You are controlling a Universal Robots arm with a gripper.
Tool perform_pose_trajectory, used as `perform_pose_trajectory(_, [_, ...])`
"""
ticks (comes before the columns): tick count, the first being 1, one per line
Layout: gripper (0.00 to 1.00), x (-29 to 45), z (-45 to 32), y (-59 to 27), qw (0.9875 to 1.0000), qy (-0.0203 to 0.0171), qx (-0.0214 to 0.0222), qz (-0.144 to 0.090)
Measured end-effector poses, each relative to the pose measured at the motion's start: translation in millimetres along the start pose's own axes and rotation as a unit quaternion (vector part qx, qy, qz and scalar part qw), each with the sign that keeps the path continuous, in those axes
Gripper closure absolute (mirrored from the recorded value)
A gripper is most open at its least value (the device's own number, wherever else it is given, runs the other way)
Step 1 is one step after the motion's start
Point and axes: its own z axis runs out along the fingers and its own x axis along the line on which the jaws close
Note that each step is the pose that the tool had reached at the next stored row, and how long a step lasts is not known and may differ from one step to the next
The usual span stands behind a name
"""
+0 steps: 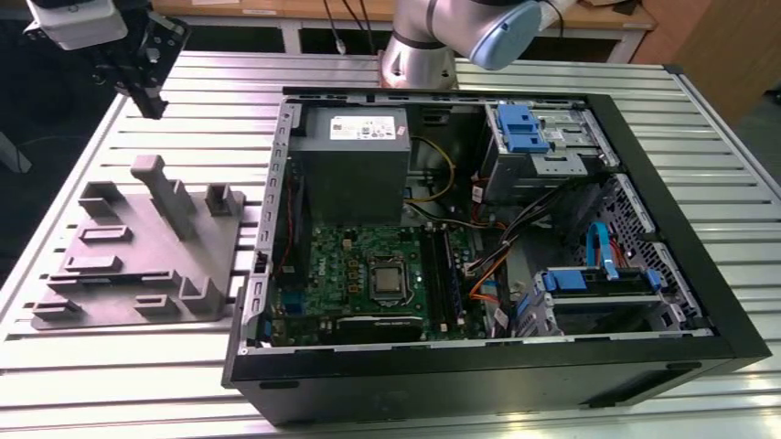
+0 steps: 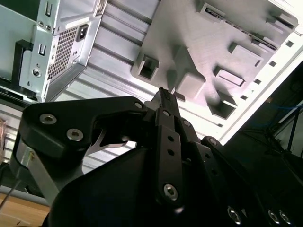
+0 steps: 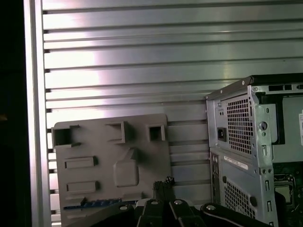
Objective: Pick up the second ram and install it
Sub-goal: 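Reach for the second ram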
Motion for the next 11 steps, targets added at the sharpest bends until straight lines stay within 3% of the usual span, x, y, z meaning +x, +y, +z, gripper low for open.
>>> perform_pose_trajectory(6, [0.9,0.3,0.0,-0.7,1.0,0.0001,0.0,0.0])
perform_pose_trajectory(11, [0.9,1.3,1.6,-6.3,1.0,0.0001,0.0,0.0])
